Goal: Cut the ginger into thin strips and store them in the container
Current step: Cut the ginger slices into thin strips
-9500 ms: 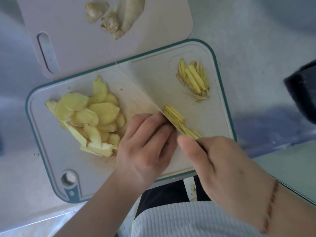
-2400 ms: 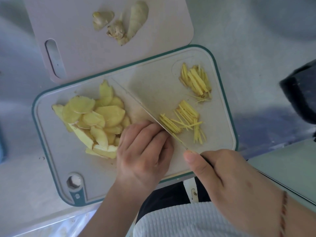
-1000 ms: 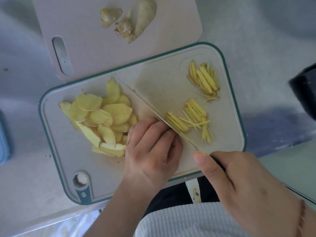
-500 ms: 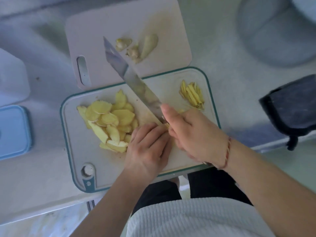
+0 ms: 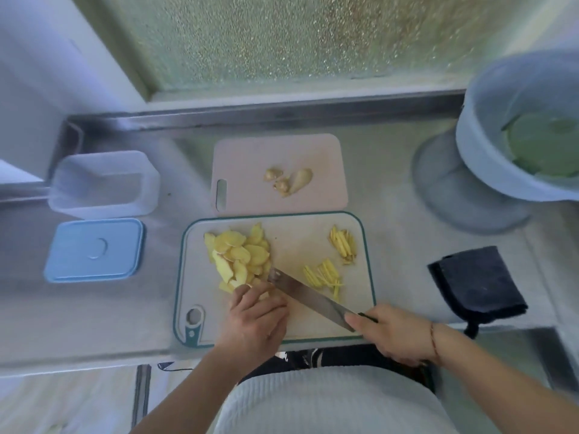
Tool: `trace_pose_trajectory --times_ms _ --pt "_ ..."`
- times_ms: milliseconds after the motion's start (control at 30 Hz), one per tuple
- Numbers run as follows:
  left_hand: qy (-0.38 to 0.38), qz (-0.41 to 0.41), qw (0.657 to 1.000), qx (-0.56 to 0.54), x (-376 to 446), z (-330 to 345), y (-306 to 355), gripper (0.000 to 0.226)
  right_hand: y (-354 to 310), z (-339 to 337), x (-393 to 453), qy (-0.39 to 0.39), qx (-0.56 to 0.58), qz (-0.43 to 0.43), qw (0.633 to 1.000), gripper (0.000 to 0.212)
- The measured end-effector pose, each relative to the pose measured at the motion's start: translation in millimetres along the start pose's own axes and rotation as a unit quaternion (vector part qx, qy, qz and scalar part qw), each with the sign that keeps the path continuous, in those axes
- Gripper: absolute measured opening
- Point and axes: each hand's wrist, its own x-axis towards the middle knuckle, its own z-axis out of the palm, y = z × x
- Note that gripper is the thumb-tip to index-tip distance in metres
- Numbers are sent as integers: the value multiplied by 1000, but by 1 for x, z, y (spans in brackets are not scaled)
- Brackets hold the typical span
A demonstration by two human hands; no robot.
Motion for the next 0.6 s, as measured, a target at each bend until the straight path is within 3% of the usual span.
trace_pose_trajectory --times_ms 133,333,533,600 --pt "-51 8 999 4 -3 3 2 11 1 -29 10 25 -56 -10 998 58" --pt "-61 10 998 5 9 4 3 7 -9 -56 24 62 32 -19 997 57" --pt "86 -32 996 -13 53 -18 6 9 -19 -39 7 104 -176 -109 973 62" --pt "70 -49 996 -18 72 -25 8 6 -21 -34 -1 154 -271 -118 943 62"
